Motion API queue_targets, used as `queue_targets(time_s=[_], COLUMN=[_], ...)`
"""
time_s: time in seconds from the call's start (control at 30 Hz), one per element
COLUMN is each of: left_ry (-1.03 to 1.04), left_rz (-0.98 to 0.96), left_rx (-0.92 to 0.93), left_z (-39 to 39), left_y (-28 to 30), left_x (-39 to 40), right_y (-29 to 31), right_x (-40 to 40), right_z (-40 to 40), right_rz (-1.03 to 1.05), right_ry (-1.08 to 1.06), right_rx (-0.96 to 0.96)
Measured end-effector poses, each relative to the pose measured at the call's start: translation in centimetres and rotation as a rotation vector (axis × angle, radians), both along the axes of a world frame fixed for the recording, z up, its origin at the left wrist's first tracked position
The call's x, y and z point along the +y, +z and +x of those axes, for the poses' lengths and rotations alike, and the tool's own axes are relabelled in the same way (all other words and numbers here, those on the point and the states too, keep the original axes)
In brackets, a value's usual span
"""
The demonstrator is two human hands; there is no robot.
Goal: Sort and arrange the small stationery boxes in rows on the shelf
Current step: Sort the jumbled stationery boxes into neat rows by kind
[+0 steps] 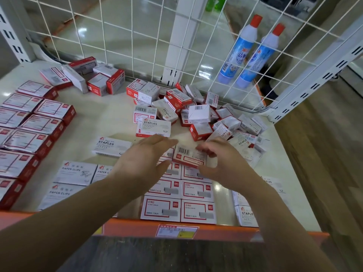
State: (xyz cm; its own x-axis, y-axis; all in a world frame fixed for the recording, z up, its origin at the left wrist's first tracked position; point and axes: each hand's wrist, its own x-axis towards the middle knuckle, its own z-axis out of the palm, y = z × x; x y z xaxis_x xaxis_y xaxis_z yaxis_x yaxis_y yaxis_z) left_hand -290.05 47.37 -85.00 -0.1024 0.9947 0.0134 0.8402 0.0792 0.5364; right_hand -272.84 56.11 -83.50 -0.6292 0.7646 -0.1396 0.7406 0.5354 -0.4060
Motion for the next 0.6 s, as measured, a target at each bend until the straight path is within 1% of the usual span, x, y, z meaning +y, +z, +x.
queue_targets(time_s=[0.13,0.3,0.4,0.5,0.6], left_ry=[-0.085,-0.097,-0.114,-0.093,-0.015], left_rz=[-0.029,-0.033,-0.022,-0.024,-0.031], left_rx=[-0.016,-0.042,-0.016,0.001,-0.085], left_z=[-0.1,-0.4,-0.7,-0.6,-0.6], left_y=[0.4,0.5,0.6,0.8,1.2], left_x=[-0.5,-0.8,-1.2,-1.6,-1.7], right_y=[0.4,0.3,0.4,0.4,-0.1], right_x=[-0.9,-1.3,-1.4,-1.6,-2.0], right_z=[-0.1,-0.2,-0.2,-0.1,0.4], right_rz=[-0.108,-0.204,-0.244,-0.266,-0.221], right_ry=[0.040,0.044,0.050,0.036,0.020], right_rx=[0.051,0.118,0.127,0.157,0.188])
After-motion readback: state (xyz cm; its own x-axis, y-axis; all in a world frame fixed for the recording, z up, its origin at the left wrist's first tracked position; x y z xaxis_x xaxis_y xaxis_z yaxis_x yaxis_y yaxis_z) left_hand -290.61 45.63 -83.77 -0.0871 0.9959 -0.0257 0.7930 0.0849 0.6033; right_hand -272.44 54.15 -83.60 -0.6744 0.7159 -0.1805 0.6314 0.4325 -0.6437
